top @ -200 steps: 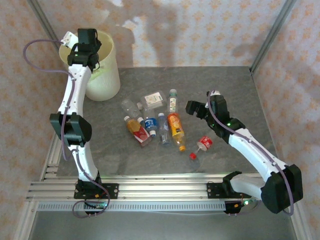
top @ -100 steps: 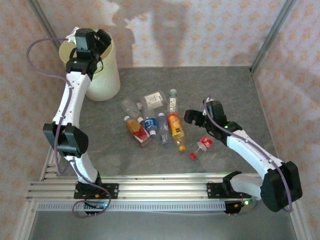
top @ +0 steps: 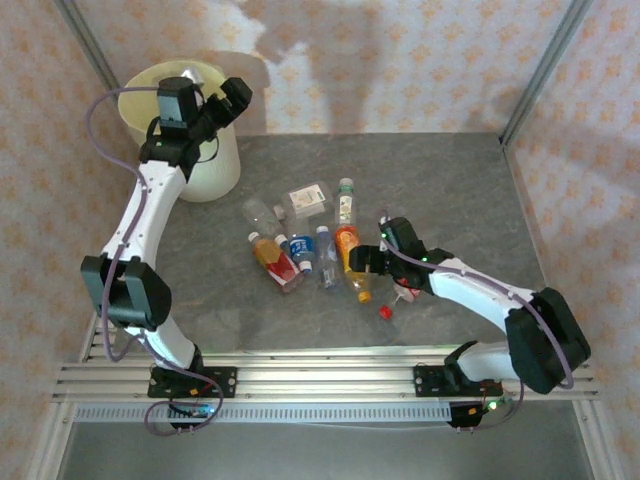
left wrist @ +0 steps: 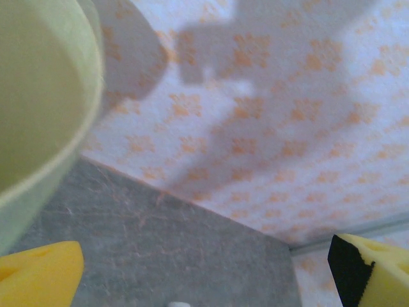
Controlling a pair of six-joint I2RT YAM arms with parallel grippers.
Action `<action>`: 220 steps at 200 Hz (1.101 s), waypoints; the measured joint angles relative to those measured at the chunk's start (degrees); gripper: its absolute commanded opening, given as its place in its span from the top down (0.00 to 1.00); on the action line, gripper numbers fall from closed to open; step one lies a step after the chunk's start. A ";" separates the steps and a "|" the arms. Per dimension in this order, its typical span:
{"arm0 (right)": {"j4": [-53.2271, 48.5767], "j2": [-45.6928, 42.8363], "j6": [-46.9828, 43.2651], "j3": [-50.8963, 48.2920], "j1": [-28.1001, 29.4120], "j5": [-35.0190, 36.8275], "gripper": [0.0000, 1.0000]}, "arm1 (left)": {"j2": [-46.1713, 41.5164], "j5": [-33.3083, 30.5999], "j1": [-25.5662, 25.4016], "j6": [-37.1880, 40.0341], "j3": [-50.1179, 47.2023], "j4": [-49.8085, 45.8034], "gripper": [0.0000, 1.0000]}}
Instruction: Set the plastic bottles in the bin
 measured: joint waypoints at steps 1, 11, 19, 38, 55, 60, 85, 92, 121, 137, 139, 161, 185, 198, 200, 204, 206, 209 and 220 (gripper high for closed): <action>0.02 0.09 0.00 0.00 0.09 -0.02 0.12 | -0.31 0.09 -0.13 0.02 -0.35 0.13 0.00; 0.76 1.18 0.00 0.00 1.03 -0.22 0.12 | -2.29 0.92 -1.01 0.39 -2.58 0.61 0.00; 1.27 2.14 0.00 0.00 1.77 -0.15 0.12 | -4.00 1.44 -1.68 0.63 -4.35 0.90 0.00; 1.66 4.46 0.02 0.02 3.39 0.50 0.12 | -7.78 2.58 -3.28 1.05 -8.85 1.66 0.00; 1.95 5.99 0.02 0.07 4.11 1.16 0.13 | -11.10 2.75 -4.52 1.64 -13.44 1.92 0.00; 2.01 6.45 0.00 0.17 4.24 1.36 0.14 | -12.17 2.71 -4.94 2.03 -15.08 1.92 0.00; 2.10 9.33 -0.04 1.31 5.18 2.12 0.16 | -16.17 2.58 -6.71 2.99 -21.79 1.88 0.00; 2.10 10.03 -0.02 1.68 5.60 2.73 0.17 | -17.07 2.54 -7.08 3.02 -23.43 1.84 0.00; 2.25 11.72 0.17 2.29 6.60 5.68 0.22 | -19.26 2.12 -7.67 3.02 -28.24 1.66 0.00; 2.34 11.96 0.61 2.32 6.62 7.02 0.26 | -19.78 1.90 -7.69 2.99 -30.05 1.62 0.00; 2.34 11.96 0.81 2.29 6.62 7.15 0.27 | -19.80 1.88 -7.72 2.99 -30.25 1.64 0.00; 2.56 11.96 1.22 2.29 6.64 8.96 0.36 | -19.98 1.31 -7.78 2.99 -31.50 1.57 0.00; 3.26 11.34 1.49 1.88 6.64 10.32 0.42 | -19.98 1.05 -7.78 3.02 -31.80 1.64 0.00; 3.39 10.12 1.36 1.29 6.64 10.82 0.45 | -19.98 1.05 -7.98 3.04 -31.82 1.64 0.00; 3.39 9.97 1.33 1.25 6.62 10.88 0.45 | -19.98 1.05 -8.04 3.04 -31.82 1.64 0.00; 3.37 9.46 1.18 1.16 6.64 10.97 0.46 | -19.98 1.07 -8.13 3.06 -31.82 1.64 0.00; 3.37 9.20 1.29 1.09 6.64 10.97 0.47 | -19.98 1.05 -8.17 3.08 -31.82 1.64 0.00; 3.39 8.76 0.98 1.07 6.64 11.06 0.47 | -19.98 1.07 -8.26 3.15 -31.82 1.66 0.00; 3.43 7.23 0.85 1.05 6.64 11.08 0.49 | -19.98 1.07 -8.66 3.45 -31.82 1.66 0.00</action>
